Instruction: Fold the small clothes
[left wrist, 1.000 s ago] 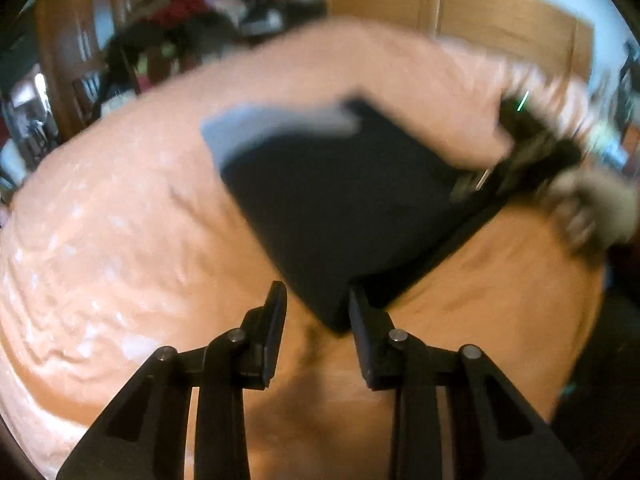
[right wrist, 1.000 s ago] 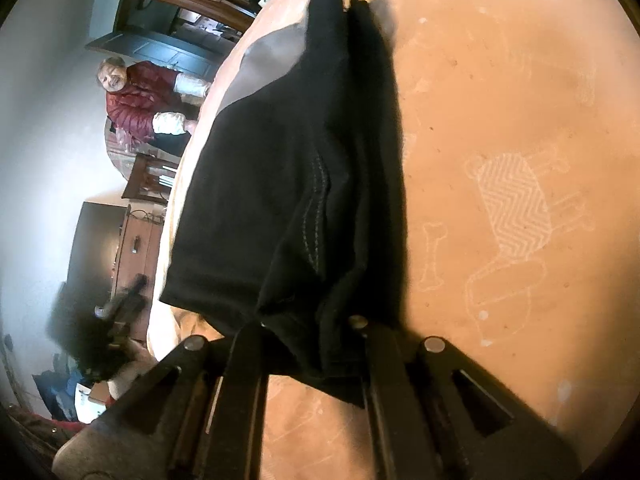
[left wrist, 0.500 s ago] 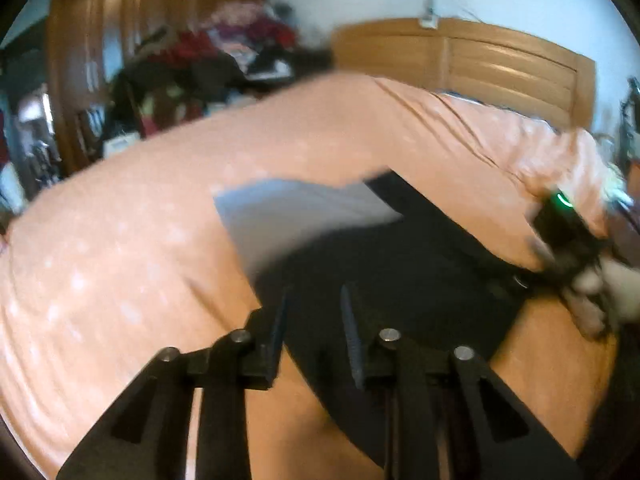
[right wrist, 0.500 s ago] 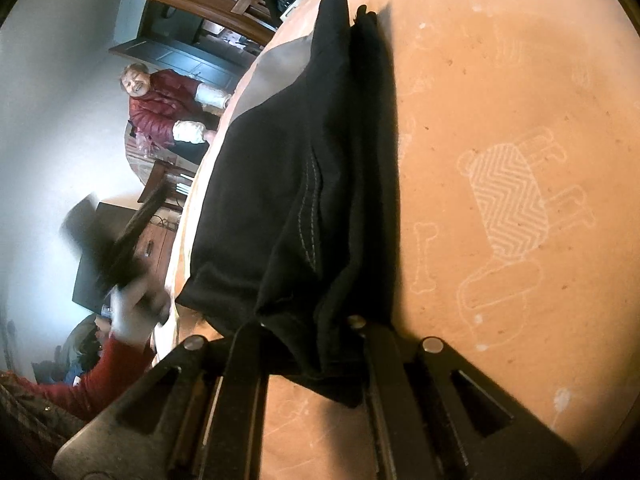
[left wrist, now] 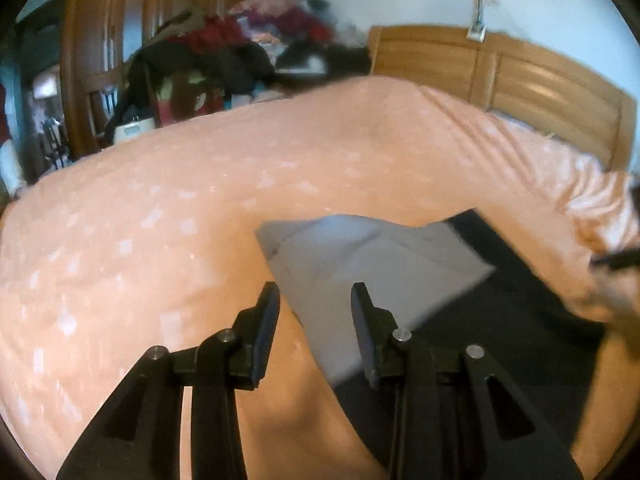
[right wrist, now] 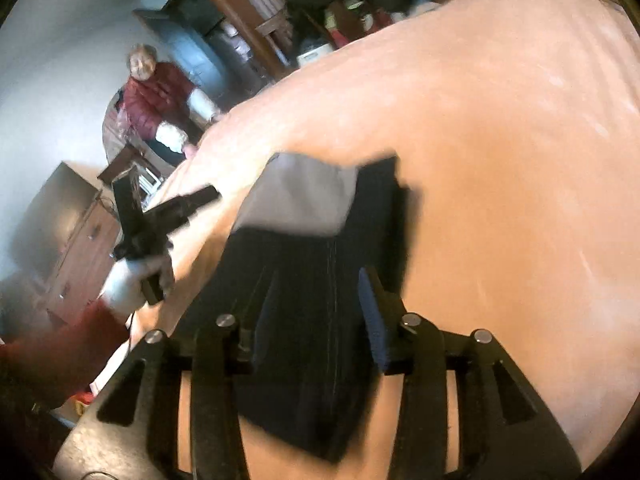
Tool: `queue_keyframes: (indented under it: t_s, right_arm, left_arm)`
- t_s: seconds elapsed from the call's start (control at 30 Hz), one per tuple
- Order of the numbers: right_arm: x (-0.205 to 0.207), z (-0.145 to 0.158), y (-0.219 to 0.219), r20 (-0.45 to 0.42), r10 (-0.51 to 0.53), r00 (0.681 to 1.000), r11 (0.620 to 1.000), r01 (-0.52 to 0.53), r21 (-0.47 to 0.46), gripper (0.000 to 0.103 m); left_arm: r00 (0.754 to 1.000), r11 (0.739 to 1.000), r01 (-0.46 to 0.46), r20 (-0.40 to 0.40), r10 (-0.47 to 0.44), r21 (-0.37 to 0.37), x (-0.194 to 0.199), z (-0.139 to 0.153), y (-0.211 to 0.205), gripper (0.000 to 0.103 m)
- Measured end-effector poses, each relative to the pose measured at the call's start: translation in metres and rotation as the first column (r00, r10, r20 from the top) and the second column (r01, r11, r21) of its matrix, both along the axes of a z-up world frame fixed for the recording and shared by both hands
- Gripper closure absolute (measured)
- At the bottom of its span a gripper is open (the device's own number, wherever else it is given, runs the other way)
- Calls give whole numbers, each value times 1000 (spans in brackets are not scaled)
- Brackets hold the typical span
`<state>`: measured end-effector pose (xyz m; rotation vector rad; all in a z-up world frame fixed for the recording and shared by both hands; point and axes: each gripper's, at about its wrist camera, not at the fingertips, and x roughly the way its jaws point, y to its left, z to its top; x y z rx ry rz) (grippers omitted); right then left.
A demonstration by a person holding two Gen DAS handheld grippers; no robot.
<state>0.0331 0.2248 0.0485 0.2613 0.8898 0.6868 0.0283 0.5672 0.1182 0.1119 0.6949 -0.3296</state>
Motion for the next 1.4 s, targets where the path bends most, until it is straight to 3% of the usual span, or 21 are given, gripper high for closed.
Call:
queue_keyframes:
  t_s: [0.07,0.13,0.17,0.2,0.23,0.3,0.4,0.5,0.57,0.63,0.7,0.73,0.8,0.83,0.93,1.07,1.17,1.2,1.23,1.3,1.4]
  right_arm:
    - [49,-20,24,-43,27,999,999,-28,-18,69]
    - [95,-50,43,-85,8,996,994,-17,-106,75]
    - [111,-69,45,-131,-11,991,989,-8,-146,80]
    - [120,-82,40,-170,-34,985,995,17,-99,82]
    - [117,-77,37,-168,-49,985,995,33,-97,83]
    - [91,-52,36,-103,-30,994,991,16,-136,78]
    - [10,-23,26,-12,39,999,992,-40,-119,77]
    - [-76,-36,17,-14,41,999,987,-42,-158,71]
    - [-114,-60,10,-45,28,999,982,-36,-185,68]
    - [-151,-61,1,-3,-37,999,977,36,-208,66]
    - [-185,-38,-12,42,-97,994,974,103,-203,59]
    - [-201,-29,-16,66,-115,991,972,126,-199,50]
    - [-221,-23,-19,108,-131,986,955,155,-253,20]
    - [-225,-26,-20,121,-136,983,942,166,-292,11]
    - [-236,-39,-29,109,-223,969,902,247,-355,11]
    - [-237,-47,-38,62,-292,955,874,292,-388,9]
    - [-248,-53,-19,66,-257,964,852,258,-455,0]
    - [-248,-57,-12,76,-262,962,836,266,-480,0]
    - [-252,-59,-9,100,-268,958,821,282,-496,0]
    - [-253,-61,-8,106,-284,953,808,297,-509,0]
    - [-249,-61,-5,109,-293,950,803,307,-511,0]
  left_arm:
    - [997,1000,-6,-74,7,21,31,-24,-8,66]
    - [984,999,-27,-175,34,41,56,-57,-15,59]
    - [975,998,-50,-215,56,33,65,-69,-14,49]
    - [971,997,-80,-224,83,23,69,-71,-9,41]
    - [965,994,-110,-241,107,-2,72,-69,-2,43]
    - [964,993,-118,-243,111,-14,61,-56,2,60]
    - [986,999,16,-167,-22,-36,-6,-24,-12,60]
    - [979,991,120,-160,-127,-53,-84,-16,-23,55]
    - [967,988,156,-207,-150,9,-137,-37,-38,55]
    - [967,994,105,-232,-101,5,-168,-46,-37,55]
    - [974,999,26,-226,-31,-28,-195,-33,-31,55]
    - [976,999,-5,-217,-3,-35,-210,-24,-28,54]
    - [977,997,-53,-208,42,-48,-236,-10,-24,42]
    - [978,996,-88,-194,81,-25,-244,-9,-22,41]
    - [960,978,-205,-188,207,30,-255,-16,-17,38]
    - [887,943,-325,-324,330,73,-245,-57,-8,27]
    - [894,939,-333,-286,344,88,-244,-64,-16,14]
    - [887,931,-355,-287,363,82,-243,-65,-13,3]
    - [875,922,-379,-291,386,83,-241,-66,-10,0]
    - [854,909,-408,-318,413,85,-235,-70,-11,0]
    - [852,898,-436,-292,435,67,-235,-73,-14,0]
